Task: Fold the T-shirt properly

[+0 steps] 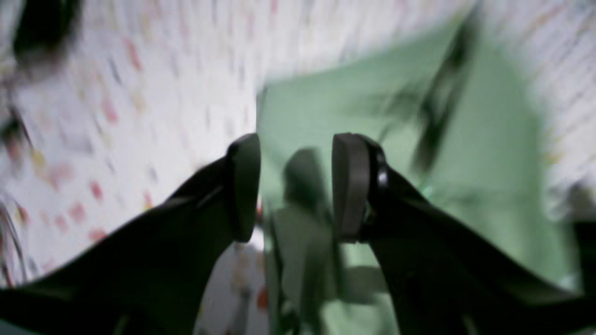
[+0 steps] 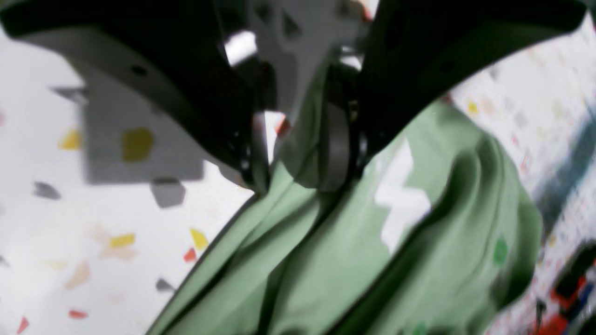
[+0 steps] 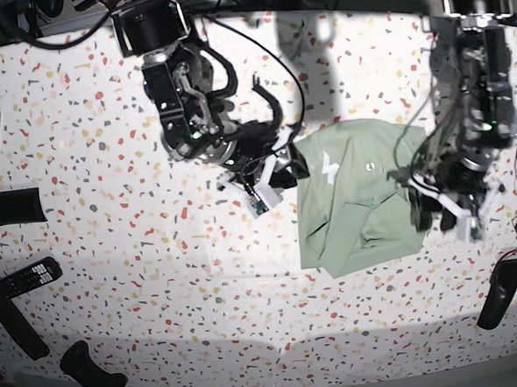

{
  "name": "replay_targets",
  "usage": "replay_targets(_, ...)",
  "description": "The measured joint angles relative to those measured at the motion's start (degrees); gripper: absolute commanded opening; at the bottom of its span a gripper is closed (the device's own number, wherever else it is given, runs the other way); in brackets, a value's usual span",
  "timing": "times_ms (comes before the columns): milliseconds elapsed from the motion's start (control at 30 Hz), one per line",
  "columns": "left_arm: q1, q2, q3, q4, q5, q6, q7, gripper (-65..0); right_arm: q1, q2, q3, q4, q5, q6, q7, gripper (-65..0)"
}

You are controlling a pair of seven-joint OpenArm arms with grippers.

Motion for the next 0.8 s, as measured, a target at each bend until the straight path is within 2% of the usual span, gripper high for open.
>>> replay_targets(100,0.17,-2.49,0.04,5.51,-6.14,-0.15,0.26,-42.0,-0.39,-0.02,2.93,5.70,0.68,-0.13,-3.13,-47.0)
replay_targets(167,0.13,-3.34,0.04,8.11,-7.76,-0.15,2.69,-42.0,-0.11,-0.04,5.44,9.38,1.95,-0.04,-5.62,-47.0)
replay_targets(233,0.55,-3.43,0.04,9.97,-7.78,-0.11,4.76,-42.0,-0.35,-0.02,8.39,12.90,5.73,0.26,-8.13,-47.0)
replay_targets(267,1.22,-3.43,0.04,10.82,-7.52,-0.20,5.60,-42.0,-0.92,-0.02,9.92,15.08,7.50,1.49,-9.25,-47.0)
replay_targets(400,7.17,-3.43,0.07,13.88,-3.45,-0.24,3.93,-42.0,-5.01,-0.02,14.86,24.81,12.46,2.32,-13.42,-47.0)
replay_targets(500,12.24,-3.45,0.04,15.78,-0.13,-0.20,3.02,-42.0,-9.01,-0.04,17.75,31.98,13.18,2.43,-16.35,-47.0)
replay_targets(633,17.81,-3.43,0.04,18.16,-0.28,1.49,3.23,-42.0,-16.15,0.76,19.96,40.54,13.38,2.45,-17.46,-47.0)
replay_targets(733,20.90,-3.41,-2.54,20.65,-0.24,1.57,7.65,-42.0,-21.55,2.29,21.18,45.99,13.40,2.40,-21.49,-47.0)
replay_targets(800,22.93,-3.43,-6.03,23.43,-0.28,1.60,8.63,-42.0,-24.74,3.85,22.14,49.37,13.40,2.47,-23.56,-47.0)
